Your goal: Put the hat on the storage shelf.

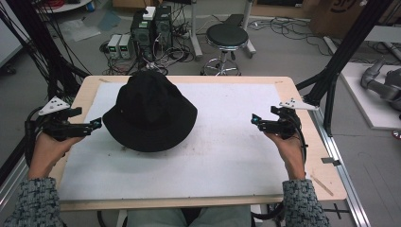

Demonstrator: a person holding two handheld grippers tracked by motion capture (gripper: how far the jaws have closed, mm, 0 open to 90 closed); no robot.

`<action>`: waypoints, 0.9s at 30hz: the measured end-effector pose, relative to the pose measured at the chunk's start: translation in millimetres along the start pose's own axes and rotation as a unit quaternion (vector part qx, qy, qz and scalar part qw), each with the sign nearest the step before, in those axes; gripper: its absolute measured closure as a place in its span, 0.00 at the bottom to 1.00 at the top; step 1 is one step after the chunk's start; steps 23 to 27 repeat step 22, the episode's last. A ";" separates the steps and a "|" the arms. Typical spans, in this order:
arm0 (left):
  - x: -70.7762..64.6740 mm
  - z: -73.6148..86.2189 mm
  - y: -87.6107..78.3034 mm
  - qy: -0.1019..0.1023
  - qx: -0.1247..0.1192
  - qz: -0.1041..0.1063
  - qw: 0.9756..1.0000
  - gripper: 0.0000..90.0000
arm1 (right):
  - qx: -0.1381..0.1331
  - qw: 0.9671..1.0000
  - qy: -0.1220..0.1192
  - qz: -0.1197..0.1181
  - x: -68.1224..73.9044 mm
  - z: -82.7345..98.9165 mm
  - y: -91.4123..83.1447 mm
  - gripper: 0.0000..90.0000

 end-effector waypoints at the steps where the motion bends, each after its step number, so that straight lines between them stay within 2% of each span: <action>1: -0.1 0.2 0.2 0.000 0.001 0.000 1.000 0.11 | 0.000 1.000 0.000 0.000 0.0 0.0 0.0 0.12; 27: 1.2 1.5 -0.6 -0.002 0.000 -0.001 1.000 0.11 | -0.012 1.000 -0.001 -0.011 4.3 -4.4 -2.3 0.12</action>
Point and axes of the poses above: each handheld gripper's, and its own axes: y roughly forward along the jaws, z roughly out of its underside, x roughly to its left, the point moved 10 cm from there along y, roughly forward along the jaws, and after that the axes turned 7 degrees about z, right-handed, at the moved point
